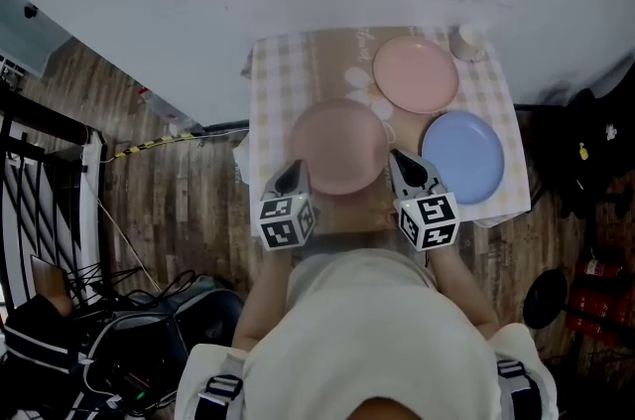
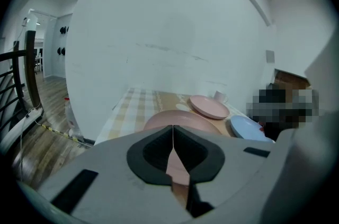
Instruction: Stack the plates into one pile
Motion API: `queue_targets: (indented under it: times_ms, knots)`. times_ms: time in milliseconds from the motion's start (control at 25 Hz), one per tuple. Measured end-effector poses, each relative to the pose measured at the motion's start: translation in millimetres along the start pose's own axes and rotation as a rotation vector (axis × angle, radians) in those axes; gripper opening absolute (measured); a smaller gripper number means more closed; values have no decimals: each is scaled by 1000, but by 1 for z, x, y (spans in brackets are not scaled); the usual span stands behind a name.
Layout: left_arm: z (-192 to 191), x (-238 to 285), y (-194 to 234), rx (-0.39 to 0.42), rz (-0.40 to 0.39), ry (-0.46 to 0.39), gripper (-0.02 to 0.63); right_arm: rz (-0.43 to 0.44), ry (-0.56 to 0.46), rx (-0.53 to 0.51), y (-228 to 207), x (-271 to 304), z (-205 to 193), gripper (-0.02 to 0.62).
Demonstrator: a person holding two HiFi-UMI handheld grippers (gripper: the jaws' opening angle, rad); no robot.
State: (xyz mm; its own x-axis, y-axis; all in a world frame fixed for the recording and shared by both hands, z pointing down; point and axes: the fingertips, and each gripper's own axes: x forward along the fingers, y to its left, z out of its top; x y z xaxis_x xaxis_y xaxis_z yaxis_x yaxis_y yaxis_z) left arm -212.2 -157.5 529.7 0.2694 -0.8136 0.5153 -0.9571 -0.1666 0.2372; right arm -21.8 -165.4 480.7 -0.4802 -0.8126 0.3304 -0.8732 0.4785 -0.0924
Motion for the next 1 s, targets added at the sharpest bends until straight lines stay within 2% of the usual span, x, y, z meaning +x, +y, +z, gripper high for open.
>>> queue_targets:
  times_ms: [600,1000]
  knots:
    - [-23,40,44,-62,41,103,5,-13,173,-23,-21,49,-42,2]
    - [-33,54,65,-108,43,132,5,-23,259,3,-32,69,-68,5]
